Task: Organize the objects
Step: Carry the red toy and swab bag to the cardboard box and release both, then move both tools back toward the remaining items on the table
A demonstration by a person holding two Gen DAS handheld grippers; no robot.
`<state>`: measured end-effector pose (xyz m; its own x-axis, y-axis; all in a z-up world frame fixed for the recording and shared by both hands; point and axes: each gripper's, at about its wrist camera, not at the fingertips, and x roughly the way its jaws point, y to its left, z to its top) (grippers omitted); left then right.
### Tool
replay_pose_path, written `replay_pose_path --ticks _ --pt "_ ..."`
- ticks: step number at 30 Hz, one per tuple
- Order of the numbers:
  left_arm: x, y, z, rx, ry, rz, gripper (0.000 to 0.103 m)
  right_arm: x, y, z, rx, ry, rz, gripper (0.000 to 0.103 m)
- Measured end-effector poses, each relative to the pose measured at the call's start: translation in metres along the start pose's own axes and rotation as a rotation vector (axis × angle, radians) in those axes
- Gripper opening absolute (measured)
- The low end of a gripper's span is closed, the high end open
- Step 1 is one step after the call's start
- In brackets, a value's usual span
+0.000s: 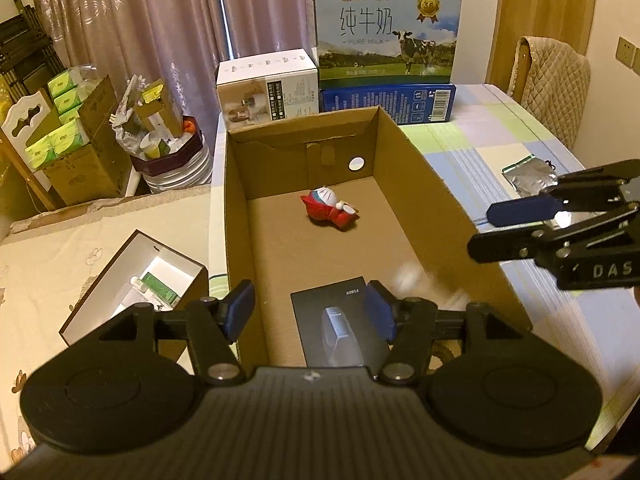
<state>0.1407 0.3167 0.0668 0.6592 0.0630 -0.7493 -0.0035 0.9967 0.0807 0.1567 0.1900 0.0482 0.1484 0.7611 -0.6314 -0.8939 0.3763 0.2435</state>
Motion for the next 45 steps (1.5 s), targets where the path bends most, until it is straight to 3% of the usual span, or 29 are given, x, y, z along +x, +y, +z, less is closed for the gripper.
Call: replay_pose_path --ticks 12,21,23,32,39,45 --pt "0.000 0.000 -0.011 -0.016 0.013 -0.006 0.057 -0.010 -0.011 -0.009 0.010 0.021 -0.033 0.039" --pt "-0.016 -0.021 -0.005 -0.023 -0.027 -0.027 0.061 -0.056 -0.036 -0.025 0.043 -0.016 -0.101 0.040" --pt "-0.022 -0.031 -0.002 -0.018 -0.044 -0.037 0.066 -0.071 -0.046 -0.031 0.056 -0.024 -0.121 0.040" --pt "-0.047 -0.101 0.018 0.019 -0.116 -0.123 0.075 -0.159 -0.102 -0.065 0.155 -0.088 -0.267 0.041" --pt "-0.051 -0.170 0.030 0.042 -0.144 -0.194 0.085 -0.235 -0.148 -0.101 0.228 -0.133 -0.392 0.059" --pt "-0.039 -0.231 0.031 0.093 -0.127 -0.224 0.091 -0.278 -0.183 -0.138 0.284 -0.122 -0.466 0.061"
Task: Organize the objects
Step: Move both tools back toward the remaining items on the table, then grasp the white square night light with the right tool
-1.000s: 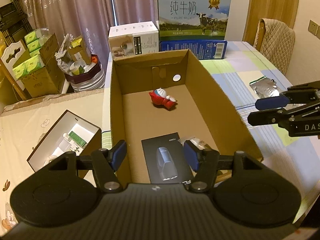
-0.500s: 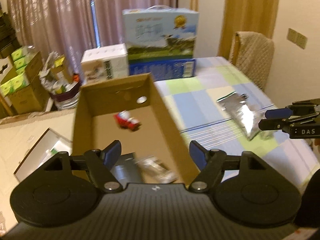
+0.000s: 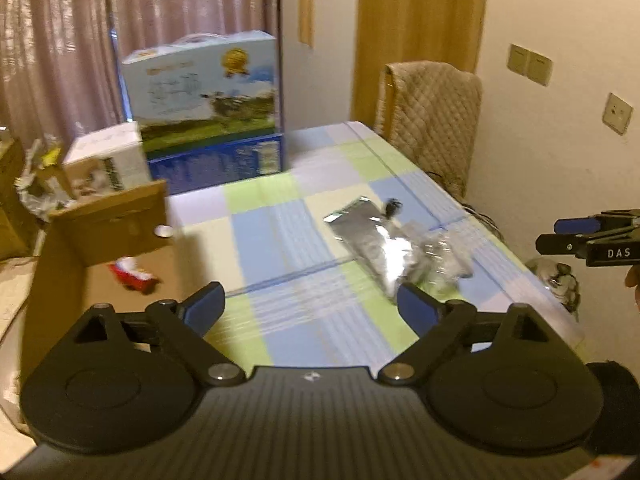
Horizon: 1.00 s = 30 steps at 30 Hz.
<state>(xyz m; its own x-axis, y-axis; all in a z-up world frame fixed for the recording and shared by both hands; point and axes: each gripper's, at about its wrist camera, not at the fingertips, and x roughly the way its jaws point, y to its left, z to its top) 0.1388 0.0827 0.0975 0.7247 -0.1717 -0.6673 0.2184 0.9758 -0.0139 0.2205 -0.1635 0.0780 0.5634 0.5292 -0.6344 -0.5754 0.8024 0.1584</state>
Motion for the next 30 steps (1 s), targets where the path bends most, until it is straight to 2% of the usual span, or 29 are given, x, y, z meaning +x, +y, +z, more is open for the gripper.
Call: replay_pose_path --ticks 9,13,18,24,30 --pt "0.045 -0.056 -0.010 0.027 0.041 -0.049 0.095 -0.008 -0.059 -0.018 0.044 0.034 -0.054 0.061" --pt "0.065 -0.071 -0.016 0.019 0.052 -0.083 0.097 0.001 -0.072 -0.024 0.044 0.054 -0.055 0.061" --pt "0.096 -0.085 -0.024 0.036 0.087 -0.088 0.096 0.023 -0.083 -0.028 0.028 0.083 -0.045 0.061" --pt "0.133 -0.097 -0.030 0.026 0.102 -0.107 0.086 0.059 -0.088 -0.032 -0.063 0.102 0.010 0.061" --pt "0.168 -0.114 -0.035 0.048 0.101 -0.131 0.075 0.095 -0.094 -0.035 -0.186 0.107 0.108 0.061"
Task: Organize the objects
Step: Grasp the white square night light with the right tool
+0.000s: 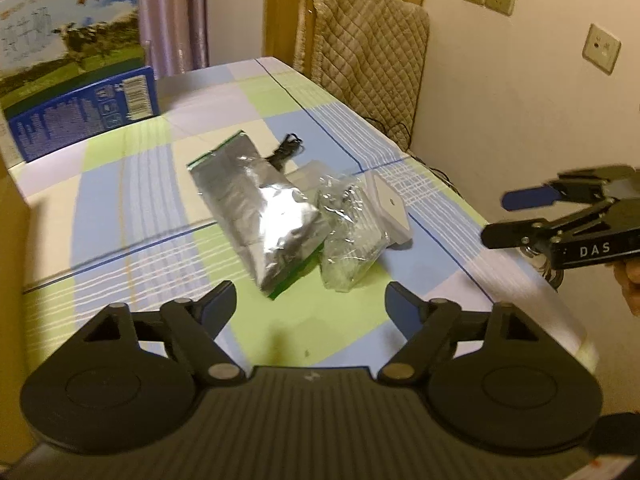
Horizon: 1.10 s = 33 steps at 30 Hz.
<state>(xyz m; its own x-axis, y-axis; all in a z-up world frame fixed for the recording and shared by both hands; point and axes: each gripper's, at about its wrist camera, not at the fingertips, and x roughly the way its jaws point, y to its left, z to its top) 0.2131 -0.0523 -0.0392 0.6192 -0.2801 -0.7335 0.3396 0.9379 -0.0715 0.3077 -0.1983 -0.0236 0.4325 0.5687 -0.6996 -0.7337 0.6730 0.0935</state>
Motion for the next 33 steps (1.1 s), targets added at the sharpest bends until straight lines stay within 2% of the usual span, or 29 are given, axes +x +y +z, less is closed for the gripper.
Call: replay_pose_path --ticks 2,6,10,16,19,21,25,30,33 --pt "0.011 -0.003 -0.001 0.016 -0.001 -0.009 0.070 0.010 -0.004 0.000 -0.051 -0.008 0.038 0.061" --pt "0.030 -0.010 -0.001 0.092 -0.003 -0.042 0.065 0.029 -0.011 -0.002 -0.157 -0.007 0.094 0.061" --pt "0.046 -0.013 -0.001 0.156 -0.007 -0.079 0.064 0.045 -0.017 0.000 -0.220 -0.005 0.117 0.061" --pt "0.064 -0.020 -0.003 0.253 -0.027 -0.093 0.063 0.063 -0.025 0.007 -0.305 -0.004 0.170 0.061" --pt "0.073 -0.022 -0.004 0.289 -0.020 -0.088 0.052 0.071 -0.028 0.013 -0.327 0.002 0.193 0.061" --pt "0.077 -0.023 -0.004 0.299 -0.015 -0.085 0.048 0.074 -0.028 0.018 -0.339 -0.001 0.202 0.061" --pt "0.081 -0.020 -0.004 0.282 -0.013 -0.087 0.045 0.084 -0.023 0.023 -0.390 0.016 0.229 0.061" --pt "0.085 -0.017 -0.002 0.275 -0.010 -0.095 0.029 0.094 -0.017 0.028 -0.423 0.035 0.247 0.066" --pt "0.085 -0.016 -0.001 0.275 -0.009 -0.100 0.027 0.097 -0.009 0.026 -0.475 0.043 0.245 0.068"
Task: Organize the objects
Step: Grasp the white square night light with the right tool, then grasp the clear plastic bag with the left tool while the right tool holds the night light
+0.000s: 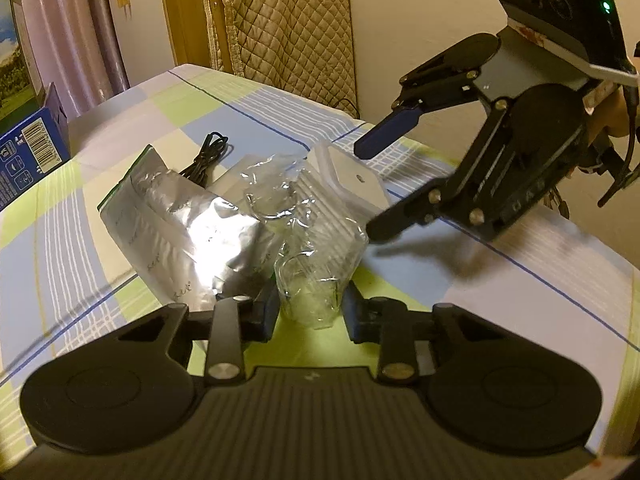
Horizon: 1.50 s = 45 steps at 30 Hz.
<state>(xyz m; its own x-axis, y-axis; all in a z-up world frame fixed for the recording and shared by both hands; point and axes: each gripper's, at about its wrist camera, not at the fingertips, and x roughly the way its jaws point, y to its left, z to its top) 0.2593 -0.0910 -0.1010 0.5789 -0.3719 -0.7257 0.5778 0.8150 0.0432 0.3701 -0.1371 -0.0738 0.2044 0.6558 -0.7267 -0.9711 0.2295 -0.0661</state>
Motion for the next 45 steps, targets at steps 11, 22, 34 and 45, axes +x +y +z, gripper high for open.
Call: replay_pose_path --ticks 11,22,34,45 --pt "0.001 0.002 0.001 -0.003 0.002 -0.012 0.026 0.014 -0.004 0.008 -0.003 0.015 -0.023 0.068" --pt "0.000 0.001 0.002 -0.015 0.009 -0.016 0.028 0.011 -0.007 0.012 0.076 0.020 -0.024 0.054" --pt "-0.024 0.001 -0.011 -0.026 0.040 -0.003 0.022 -0.002 0.016 0.006 0.139 0.076 -0.033 0.031" --pt "-0.066 0.013 -0.047 -0.071 0.061 0.050 0.022 -0.007 0.035 0.002 0.117 0.078 -0.058 0.047"
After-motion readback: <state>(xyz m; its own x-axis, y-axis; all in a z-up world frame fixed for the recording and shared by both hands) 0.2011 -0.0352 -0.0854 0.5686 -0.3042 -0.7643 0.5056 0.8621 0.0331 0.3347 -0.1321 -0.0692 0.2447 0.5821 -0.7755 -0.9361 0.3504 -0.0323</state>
